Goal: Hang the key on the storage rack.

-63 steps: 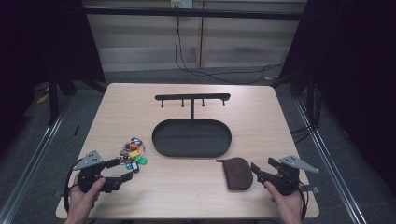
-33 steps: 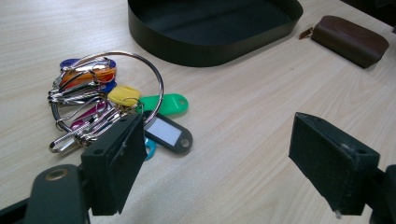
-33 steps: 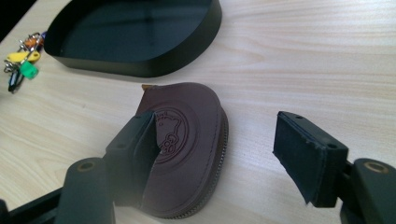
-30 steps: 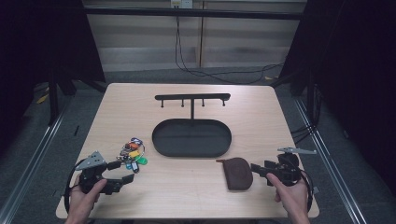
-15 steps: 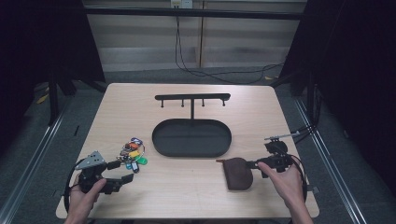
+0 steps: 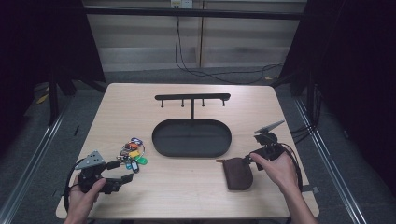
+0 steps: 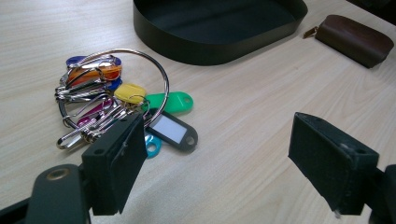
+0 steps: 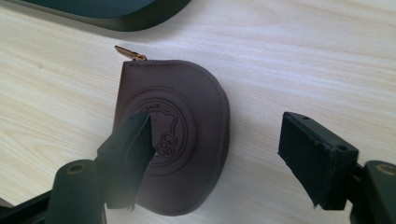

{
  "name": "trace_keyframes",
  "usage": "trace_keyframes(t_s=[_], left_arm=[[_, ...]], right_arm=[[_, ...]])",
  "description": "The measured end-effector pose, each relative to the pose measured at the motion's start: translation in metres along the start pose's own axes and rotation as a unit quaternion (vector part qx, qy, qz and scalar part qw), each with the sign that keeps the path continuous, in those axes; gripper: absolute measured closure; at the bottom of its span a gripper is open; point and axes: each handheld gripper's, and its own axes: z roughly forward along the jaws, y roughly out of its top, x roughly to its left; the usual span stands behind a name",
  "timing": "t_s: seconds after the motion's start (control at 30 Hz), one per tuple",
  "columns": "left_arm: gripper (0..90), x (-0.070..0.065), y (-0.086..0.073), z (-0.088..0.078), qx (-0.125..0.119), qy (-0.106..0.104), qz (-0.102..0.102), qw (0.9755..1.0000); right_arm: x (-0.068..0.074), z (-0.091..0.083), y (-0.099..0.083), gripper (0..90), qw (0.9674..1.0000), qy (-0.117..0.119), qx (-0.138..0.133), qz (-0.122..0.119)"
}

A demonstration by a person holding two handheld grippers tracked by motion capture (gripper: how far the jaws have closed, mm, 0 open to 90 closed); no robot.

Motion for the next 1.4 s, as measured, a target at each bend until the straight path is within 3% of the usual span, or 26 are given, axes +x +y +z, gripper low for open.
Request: trace_keyframes(t_s=[0.17,0.33,0.53,0.63,0.67,0.83,1.03,1.13,1.2,1.4], left_arm=[[19.0,0.0,0.0,0.0,-0.001,-0.002,0.0,1.0],[18.9,0.0,0.0,-0.001,-0.008,-0.007,-0.001,0.9999],[18.9,-0.001,0.0,0.0,-0.008,-0.007,-0.002,0.9999],[18.9,-0.001,0.0,-0.001,-0.008,-0.007,-0.001,0.9999],[18.9,-0.001,0.0,0.0,-0.008,-0.007,-0.003,0.9999],[18.9,-0.002,0.0,0.001,-0.005,-0.011,0.001,0.9999],[18.9,-0.001,0.001,0.001,-0.006,-0.011,-0.001,0.9999],[18.9,-0.002,0.001,0.002,-0.004,-0.012,0.001,0.9999],[18.9,-0.002,0.001,0.003,-0.004,-0.013,0.003,0.9999],[18.9,-0.001,0.002,0.002,-0.006,-0.01,0.001,0.9999]], right_arm=[[0.0,0.005,0.005,28.0,0.9998,-0.006,0.018,0.006],[-0.004,0.012,0.009,28.0,0.999,0.005,0.041,0.016],[0.007,0.025,0.006,28.0,0.9975,0.005,0.069,0.01],[0.01,0.03,0.004,27.8,0.9979,0.019,0.062,0.009],[0.013,0.036,0.002,25.3,0.9975,0.01,0.07,0.005],[0.01,0.038,-0.001,26.8,0.9976,0.025,0.062,0.022],[0.007,0.041,-0.004,23.8,0.9975,0.023,0.058,0.034],[0.007,0.042,-0.003,24.6,0.9968,0.026,0.064,0.041],[0.006,0.042,-0.003,29.7,0.9962,0.04,0.063,0.043],[0.006,0.04,-0.005,34.0,0.9961,0.043,0.057,0.052]])
